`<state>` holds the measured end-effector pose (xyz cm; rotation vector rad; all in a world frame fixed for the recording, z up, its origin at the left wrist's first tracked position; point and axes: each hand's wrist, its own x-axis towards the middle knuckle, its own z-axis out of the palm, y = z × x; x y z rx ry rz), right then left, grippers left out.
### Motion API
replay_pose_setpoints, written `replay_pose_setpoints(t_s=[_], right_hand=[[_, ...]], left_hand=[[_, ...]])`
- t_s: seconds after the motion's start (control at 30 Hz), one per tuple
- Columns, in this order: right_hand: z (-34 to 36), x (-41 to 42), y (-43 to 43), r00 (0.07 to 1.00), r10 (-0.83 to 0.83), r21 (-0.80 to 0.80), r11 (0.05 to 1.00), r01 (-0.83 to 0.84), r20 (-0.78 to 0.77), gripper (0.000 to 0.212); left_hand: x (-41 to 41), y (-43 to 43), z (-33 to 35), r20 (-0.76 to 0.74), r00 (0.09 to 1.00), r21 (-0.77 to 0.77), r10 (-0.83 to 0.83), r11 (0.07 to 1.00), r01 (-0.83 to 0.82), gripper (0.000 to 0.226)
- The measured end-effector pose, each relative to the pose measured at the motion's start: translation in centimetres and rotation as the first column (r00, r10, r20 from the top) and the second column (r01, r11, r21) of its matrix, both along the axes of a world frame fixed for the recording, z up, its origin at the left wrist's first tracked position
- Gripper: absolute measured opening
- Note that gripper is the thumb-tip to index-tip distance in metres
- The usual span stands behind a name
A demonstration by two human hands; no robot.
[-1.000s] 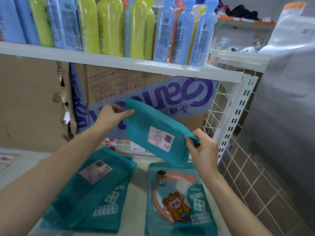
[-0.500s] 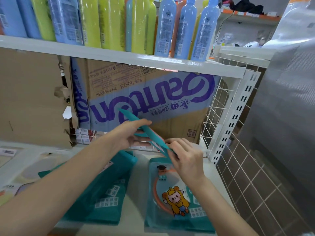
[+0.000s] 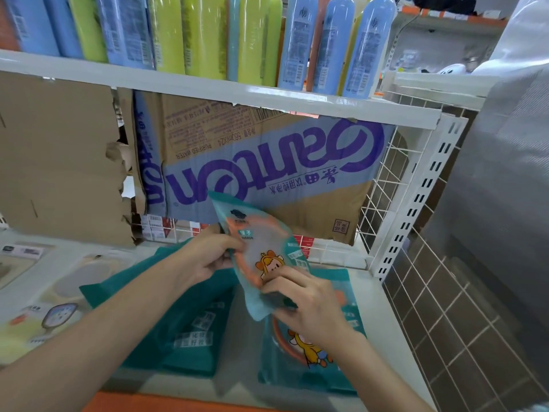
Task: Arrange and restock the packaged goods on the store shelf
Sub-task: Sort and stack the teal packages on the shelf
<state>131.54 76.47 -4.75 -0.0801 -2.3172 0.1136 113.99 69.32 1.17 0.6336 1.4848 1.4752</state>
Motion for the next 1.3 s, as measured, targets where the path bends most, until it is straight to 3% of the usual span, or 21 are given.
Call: replay_pose_setpoints(t_s=[0.1, 0.2, 0.27, 0.37, 0.47, 0.53, 0.67, 0.9, 1.17, 1.3], right_hand=[[-0.6, 0.8, 0.2, 0.992, 0.035, -0.138, 0.99, -0.018, 0.125, 0.036], [-0.2, 1.7, 0.4, 0.98, -0.03, -0.4, 0.91, 0.107, 0.195, 0.048], [0.0, 2.0, 0.9, 0.971, -0.165, -0.59, 0.772, 0.238, 0.176, 0.039], [0.2, 2.5, 1.9, 0.95, -0.292, -0.83, 0.499, 0.251, 0.112, 0.055], [0.2, 3.1, 2.3, 0.989, -0.088, -0.961, 0.24, 0.138, 0.12, 0.049], [0.0, 3.3, 1.9, 0.995, -0.03, -0.98, 0.173, 0.096, 0.092, 0.041], [0.1, 3.9, 1.6, 0.992, -0.108, -0.989, 0.128, 0.076, 0.063, 0.032], [-1.7, 7.9, 0.8, 0.943, -0.273, -0.97, 0.097, 0.222, 0.188, 0.032], [-4.1, 11.1, 0.7, 0.818, -0.336, -0.82, 0.18, 0.543, 0.467, 0.029], [-4.4, 11.4, 0.9, 0.78, -0.299, -0.751, 0.232, 0.618, 0.549, 0.03]], left_hand=[[-0.5, -0.7, -0.2, -0.07, 0.997, 0.043, -0.041, 0.998, 0.044, 0.028], [-1.5, -1.5, -0.3, -0.141, 0.983, 0.086, -0.117, 0.988, 0.129, 0.039], [-2.0, -1.9, -0.4, -0.143, 0.975, 0.109, -0.172, 0.976, 0.188, 0.052], [-2.2, -2.2, -0.4, -0.171, 0.969, 0.17, -0.18, 0.963, 0.209, 0.044], [-2.4, -2.1, -0.4, -0.128, 0.973, 0.228, -0.193, 0.949, 0.219, 0.043], [-2.3, -1.8, -0.6, -0.095, 0.973, 0.247, -0.211, 0.942, 0.228, 0.047], [-1.7, -0.7, -1.5, -0.115, 0.973, 0.192, -0.202, 0.956, 0.221, 0.04], [0.8, 3.3, -5.1, -0.246, 0.955, -0.023, -0.163, 0.986, 0.163, 0.038], [4.6, 5.6, -7.8, -0.301, 0.931, -0.114, -0.208, 0.977, 0.182, 0.054], [5.3, 5.5, -7.7, -0.363, 0.906, -0.183, -0.217, 0.97, 0.159, 0.053]])
